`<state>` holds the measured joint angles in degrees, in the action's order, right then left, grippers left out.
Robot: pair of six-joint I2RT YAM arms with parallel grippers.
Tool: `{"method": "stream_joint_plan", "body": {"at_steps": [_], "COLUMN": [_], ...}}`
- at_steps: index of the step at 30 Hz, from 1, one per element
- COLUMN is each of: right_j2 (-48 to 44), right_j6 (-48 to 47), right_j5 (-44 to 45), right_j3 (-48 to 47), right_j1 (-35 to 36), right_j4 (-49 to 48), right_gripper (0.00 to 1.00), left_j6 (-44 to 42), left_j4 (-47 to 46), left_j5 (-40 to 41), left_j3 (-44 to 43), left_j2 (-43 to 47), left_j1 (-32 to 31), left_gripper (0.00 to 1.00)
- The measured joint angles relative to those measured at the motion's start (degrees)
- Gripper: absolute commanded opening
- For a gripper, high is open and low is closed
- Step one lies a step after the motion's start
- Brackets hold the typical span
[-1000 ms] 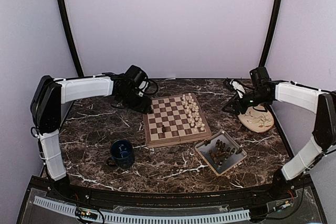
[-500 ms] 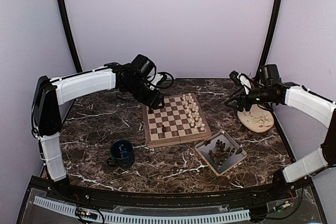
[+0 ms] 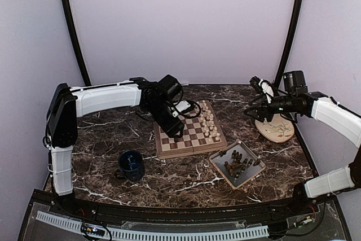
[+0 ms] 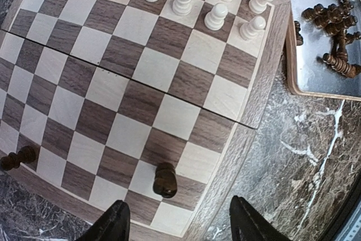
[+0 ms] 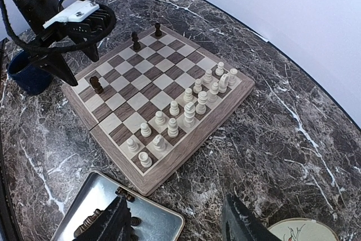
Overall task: Set up the chess pieces on the board
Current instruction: Pick up the knight from the chessboard.
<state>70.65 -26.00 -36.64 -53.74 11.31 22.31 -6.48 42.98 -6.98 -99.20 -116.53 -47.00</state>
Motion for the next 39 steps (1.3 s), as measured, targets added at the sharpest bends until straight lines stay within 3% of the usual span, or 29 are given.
{"method": "stream_joint_plan", "body": {"at_steps": [21,32,39], "right_j2": [1.16,1.16,2.03], "right_j6": [-1.90,-2.51,-2.89], "right_j5": [1.25,2.05,2.21], "right_j3": [0.31,0.50,0.50], "right_j1": [0.00,0.00,0.00], "right_j4": [0.00,0.07,0.13], "right_gripper": [0.56,0.56,0.56], "left_j6": [-2.10,-1.68,-1.25], "left_j4": [-1.25,-2.54,-0.02], "left_j5": [1.36,1.38,1.25], "left_j3": [1.64,1.62,-0.46], "left_j2": [-2.82,-4.87,-5.20], "left_j1": [0.39,0.87,1.42], "left_gripper": [0.45,0.16,0.11]}}
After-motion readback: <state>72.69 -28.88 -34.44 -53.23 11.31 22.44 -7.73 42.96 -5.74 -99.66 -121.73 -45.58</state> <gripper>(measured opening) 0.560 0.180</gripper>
